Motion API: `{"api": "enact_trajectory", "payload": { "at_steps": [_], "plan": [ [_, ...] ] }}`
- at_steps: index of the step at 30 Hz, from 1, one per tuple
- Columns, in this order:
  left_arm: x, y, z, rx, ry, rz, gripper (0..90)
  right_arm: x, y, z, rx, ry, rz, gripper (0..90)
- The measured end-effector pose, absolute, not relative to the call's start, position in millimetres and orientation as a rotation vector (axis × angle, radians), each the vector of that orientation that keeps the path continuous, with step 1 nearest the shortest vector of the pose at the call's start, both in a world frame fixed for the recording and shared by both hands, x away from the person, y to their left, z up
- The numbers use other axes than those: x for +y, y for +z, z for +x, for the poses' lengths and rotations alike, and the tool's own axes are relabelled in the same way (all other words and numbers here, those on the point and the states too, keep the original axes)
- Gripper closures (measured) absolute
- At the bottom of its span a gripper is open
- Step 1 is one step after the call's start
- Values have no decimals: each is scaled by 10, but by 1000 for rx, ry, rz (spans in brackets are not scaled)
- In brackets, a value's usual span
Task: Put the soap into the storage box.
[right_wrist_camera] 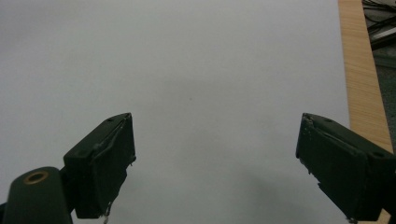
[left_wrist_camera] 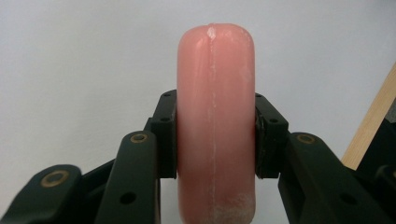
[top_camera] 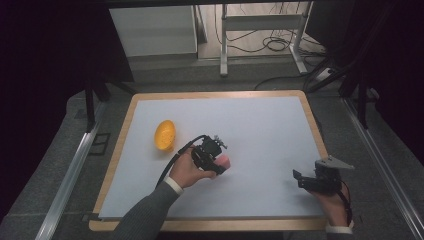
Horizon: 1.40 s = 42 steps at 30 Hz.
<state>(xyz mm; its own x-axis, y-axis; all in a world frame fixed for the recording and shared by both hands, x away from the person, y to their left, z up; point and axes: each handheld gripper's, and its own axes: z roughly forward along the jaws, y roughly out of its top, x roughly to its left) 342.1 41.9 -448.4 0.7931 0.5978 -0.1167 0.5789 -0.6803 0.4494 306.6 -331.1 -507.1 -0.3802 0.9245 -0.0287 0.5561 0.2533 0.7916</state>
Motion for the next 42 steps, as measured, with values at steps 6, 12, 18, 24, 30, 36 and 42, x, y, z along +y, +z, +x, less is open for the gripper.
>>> {"api": "enact_trajectory", "payload": {
  "at_steps": [6, 12, 18, 24, 30, 36, 42],
  "plan": [
    [486, -4448, 3406, 883, 64, 2498, 603, -3311, -5072, 3063, 2033, 975, 1344, 113],
    [588, -4436, 3454, 916, 69, 2474, 603, -3317, -5086, 3069, 2039, 970, 1347, 113],
    [731, -4371, 3476, 930, 91, 2449, 603, -3324, -5070, 3062, 2028, 975, 1346, 114],
    [866, -4350, 3493, 956, 110, 2445, 603, -3322, -5071, 3063, 2027, 972, 1345, 113],
    [972, -4347, 3513, 981, 116, 2438, 603, -3320, -5069, 3062, 2027, 973, 1344, 113],
    [1057, -4362, 3534, 1003, 127, 2431, 603, -3317, -5070, 3063, 2030, 971, 1344, 113],
    [1106, -4364, 3549, 1015, 129, 2423, 603, -3305, -5074, 3065, 2036, 963, 1338, 113]
  ]
}}
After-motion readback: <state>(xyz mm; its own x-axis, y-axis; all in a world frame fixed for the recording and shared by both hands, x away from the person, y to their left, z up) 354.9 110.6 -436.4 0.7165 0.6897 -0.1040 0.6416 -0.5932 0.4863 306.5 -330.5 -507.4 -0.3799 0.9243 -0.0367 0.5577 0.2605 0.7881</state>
